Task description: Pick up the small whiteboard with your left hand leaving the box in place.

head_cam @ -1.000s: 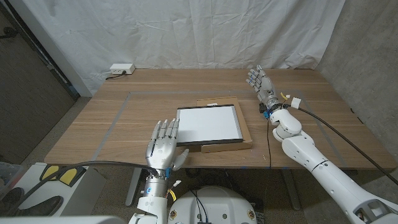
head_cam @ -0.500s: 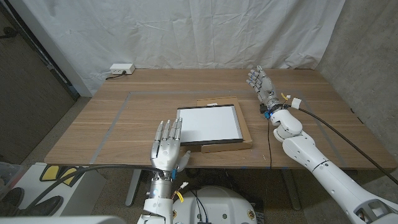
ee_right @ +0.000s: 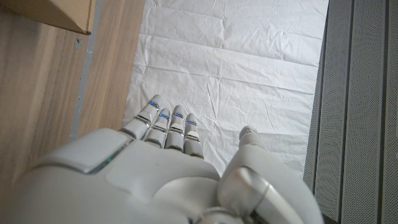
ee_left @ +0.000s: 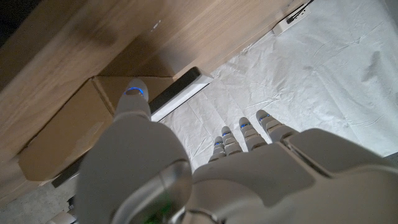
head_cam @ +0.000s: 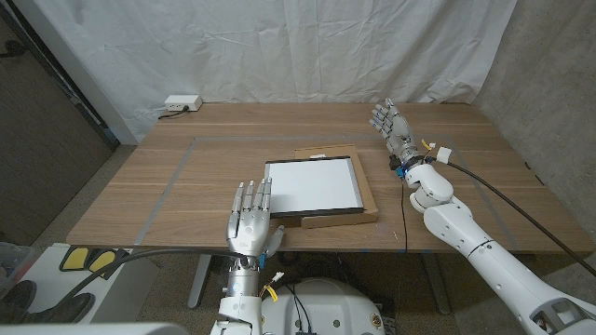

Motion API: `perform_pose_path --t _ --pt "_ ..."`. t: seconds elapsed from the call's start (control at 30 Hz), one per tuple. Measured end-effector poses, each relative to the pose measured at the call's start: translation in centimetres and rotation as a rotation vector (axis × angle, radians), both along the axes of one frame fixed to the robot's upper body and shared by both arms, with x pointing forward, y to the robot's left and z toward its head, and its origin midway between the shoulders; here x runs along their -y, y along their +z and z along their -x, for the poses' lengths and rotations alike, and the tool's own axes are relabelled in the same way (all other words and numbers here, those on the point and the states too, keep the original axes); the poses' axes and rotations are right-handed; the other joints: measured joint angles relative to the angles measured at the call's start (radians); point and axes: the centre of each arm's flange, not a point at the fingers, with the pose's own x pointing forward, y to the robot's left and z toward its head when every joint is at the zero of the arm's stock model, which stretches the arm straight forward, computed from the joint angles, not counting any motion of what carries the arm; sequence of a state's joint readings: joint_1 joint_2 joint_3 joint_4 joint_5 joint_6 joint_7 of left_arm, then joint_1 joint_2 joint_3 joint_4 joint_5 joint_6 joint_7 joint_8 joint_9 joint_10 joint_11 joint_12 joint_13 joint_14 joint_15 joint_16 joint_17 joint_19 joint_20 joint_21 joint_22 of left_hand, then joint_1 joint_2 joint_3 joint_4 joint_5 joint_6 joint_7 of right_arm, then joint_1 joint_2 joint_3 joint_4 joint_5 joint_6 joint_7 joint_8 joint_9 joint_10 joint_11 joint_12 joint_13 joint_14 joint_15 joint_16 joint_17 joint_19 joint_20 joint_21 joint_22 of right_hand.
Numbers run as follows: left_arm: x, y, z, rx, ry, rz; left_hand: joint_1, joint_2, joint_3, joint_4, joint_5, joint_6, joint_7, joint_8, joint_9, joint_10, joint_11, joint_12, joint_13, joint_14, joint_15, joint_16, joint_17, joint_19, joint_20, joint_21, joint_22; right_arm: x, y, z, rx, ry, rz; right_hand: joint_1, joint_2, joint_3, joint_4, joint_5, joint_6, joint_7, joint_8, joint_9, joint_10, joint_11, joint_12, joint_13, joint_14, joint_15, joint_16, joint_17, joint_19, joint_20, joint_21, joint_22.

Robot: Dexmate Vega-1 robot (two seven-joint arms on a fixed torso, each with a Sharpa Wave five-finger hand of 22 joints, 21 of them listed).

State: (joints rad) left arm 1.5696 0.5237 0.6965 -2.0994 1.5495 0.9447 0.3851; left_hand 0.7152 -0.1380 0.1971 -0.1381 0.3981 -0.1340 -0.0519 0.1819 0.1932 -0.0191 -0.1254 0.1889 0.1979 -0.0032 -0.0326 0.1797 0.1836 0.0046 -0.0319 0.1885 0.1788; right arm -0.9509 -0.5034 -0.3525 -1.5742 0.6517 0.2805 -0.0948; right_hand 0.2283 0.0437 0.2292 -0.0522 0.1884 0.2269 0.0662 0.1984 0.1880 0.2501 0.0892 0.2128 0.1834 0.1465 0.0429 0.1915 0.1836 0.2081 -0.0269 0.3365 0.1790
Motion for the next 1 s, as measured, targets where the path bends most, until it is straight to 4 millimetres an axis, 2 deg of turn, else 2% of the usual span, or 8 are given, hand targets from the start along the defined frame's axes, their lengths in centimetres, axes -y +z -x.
perform_pose_path --t 0.4,0.57,0.63,1.0 --pt "-0.3 -0.6 -1.7 -0.004 0.013 0.014 0.009 -0.001 0.0 0.0 0.004 0.018 -0.001 0.008 0.0 0.004 -0.004 0.008 0.0 0.0 0.0 0.002 0.0 0.0 0.0 0.004 0.0 0.2 0.0 0.0 0.0 -0.003 -0.004 0.0 0.0 0.0 0.0 0.0 -0.004 -0.004 0.0 0.0 0.0 0.0 0.0 0.0 0.0 0.0 0.0 0.0 0.004 0.004 -0.004 0.0" --pt "-0.4 -0.8 -1.7 -0.001 0.009 0.031 0.013 0.003 0.0 0.0 0.005 0.029 -0.003 0.016 0.0 0.013 -0.005 0.008 0.0 0.0 0.0 0.006 0.0 0.0 0.0 0.004 0.0 0.2 -0.1 -0.1 -0.002 -0.004 -0.005 0.0 0.0 0.0 0.0 0.0 -0.004 -0.004 0.0 0.0 0.0 0.0 0.0 0.0 0.0 0.0 0.0 0.0 0.004 0.004 -0.006 0.0" --pt "0.0 -0.9 -2.5 0.001 0.002 0.019 0.013 0.003 0.0 0.0 0.005 0.033 0.0 0.016 0.0 0.015 -0.007 0.015 0.0 0.0 0.0 0.006 0.0 0.0 0.0 0.004 0.0 0.3 -0.1 -0.1 -0.001 -0.004 -0.007 0.0 0.0 0.0 0.0 0.0 -0.004 -0.004 0.0 0.0 0.0 0.0 0.0 0.0 0.0 0.0 0.0 0.0 0.004 0.004 -0.008 0.0" --pt "0.3 -1.1 -3.6 0.013 -0.018 0.025 0.022 0.012 -0.004 0.004 0.013 0.069 -0.003 0.029 0.0 0.039 -0.015 0.023 0.0 0.014 -0.004 0.006 0.0 0.0 0.0 0.008 0.0 0.3 -0.3 -0.2 -0.001 -0.003 -0.01 0.0 0.0 -0.004 -0.004 0.0 -0.004 -0.004 0.0 0.0 0.0 0.0 0.0 0.0 0.0 0.0 0.0 0.0 0.004 0.004 -0.011 0.0"
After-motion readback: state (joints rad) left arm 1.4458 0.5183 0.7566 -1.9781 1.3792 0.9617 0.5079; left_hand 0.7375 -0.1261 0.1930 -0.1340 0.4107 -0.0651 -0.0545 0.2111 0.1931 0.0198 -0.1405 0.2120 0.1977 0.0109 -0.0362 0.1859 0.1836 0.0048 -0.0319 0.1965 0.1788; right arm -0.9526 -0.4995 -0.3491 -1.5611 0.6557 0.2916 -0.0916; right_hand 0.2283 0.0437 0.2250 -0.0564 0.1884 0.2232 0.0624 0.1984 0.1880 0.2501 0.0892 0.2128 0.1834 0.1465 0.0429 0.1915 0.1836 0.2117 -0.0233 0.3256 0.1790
